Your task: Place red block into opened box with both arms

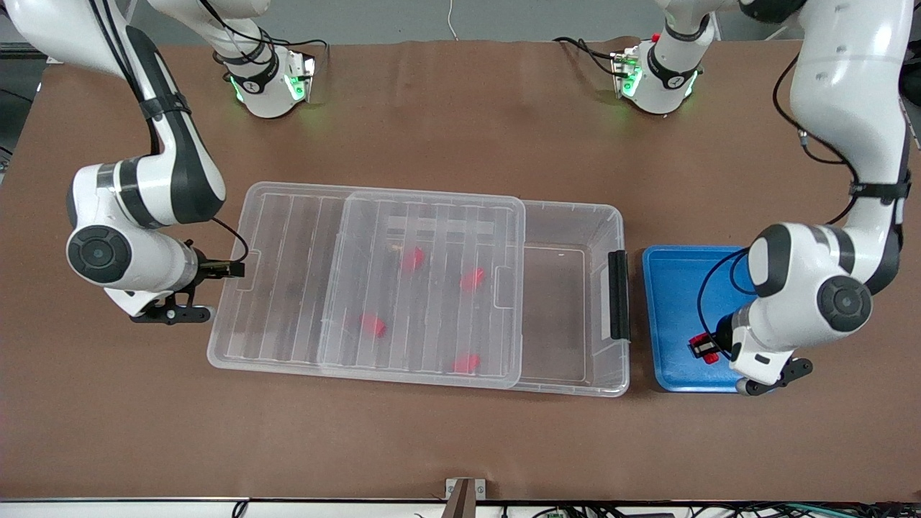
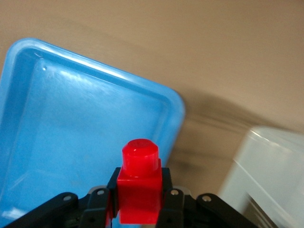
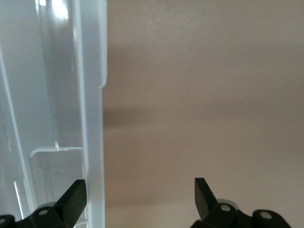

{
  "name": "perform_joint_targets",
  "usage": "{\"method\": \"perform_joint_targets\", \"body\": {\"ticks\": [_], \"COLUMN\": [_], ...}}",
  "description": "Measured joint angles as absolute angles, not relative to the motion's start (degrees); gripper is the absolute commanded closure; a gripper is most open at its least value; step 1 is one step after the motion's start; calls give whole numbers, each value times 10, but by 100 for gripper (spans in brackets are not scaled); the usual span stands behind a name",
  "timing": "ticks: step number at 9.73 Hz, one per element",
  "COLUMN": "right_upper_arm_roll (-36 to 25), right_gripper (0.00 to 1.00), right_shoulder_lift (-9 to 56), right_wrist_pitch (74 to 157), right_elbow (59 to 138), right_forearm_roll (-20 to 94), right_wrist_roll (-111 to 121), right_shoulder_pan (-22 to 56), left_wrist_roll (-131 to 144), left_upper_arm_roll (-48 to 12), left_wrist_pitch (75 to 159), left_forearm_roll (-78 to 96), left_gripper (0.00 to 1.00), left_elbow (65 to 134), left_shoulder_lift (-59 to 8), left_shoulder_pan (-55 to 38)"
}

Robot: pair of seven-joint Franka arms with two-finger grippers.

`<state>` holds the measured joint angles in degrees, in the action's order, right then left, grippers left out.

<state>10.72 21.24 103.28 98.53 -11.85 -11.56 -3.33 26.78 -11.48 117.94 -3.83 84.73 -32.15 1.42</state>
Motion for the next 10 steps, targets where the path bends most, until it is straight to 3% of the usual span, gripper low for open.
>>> {"method": "perform_joint_targets", "body": {"ticks": [3, 10], "right_upper_arm_roll": [98, 70], "right_gripper": [0, 0], "right_shoulder_lift": [212, 209], "right_wrist_pitch": [1032, 1010], "right_elbow": [986, 947], "right_forearm_roll": [-129, -136], "right_wrist_roll": [-101, -54], "right_shoulder_pan": [-35, -32], "left_wrist_roll": [308, 406], "left_upper_arm_roll": [-143, -159], "left_wrist_pitch": [1125, 1139], "left_forearm_roll": [-39, -39], "left_gripper": [100, 100], "left_elbow": [852, 869], "left_shoulder_lift": [-258, -304], "left_shoulder_pan": [-33, -147]}}
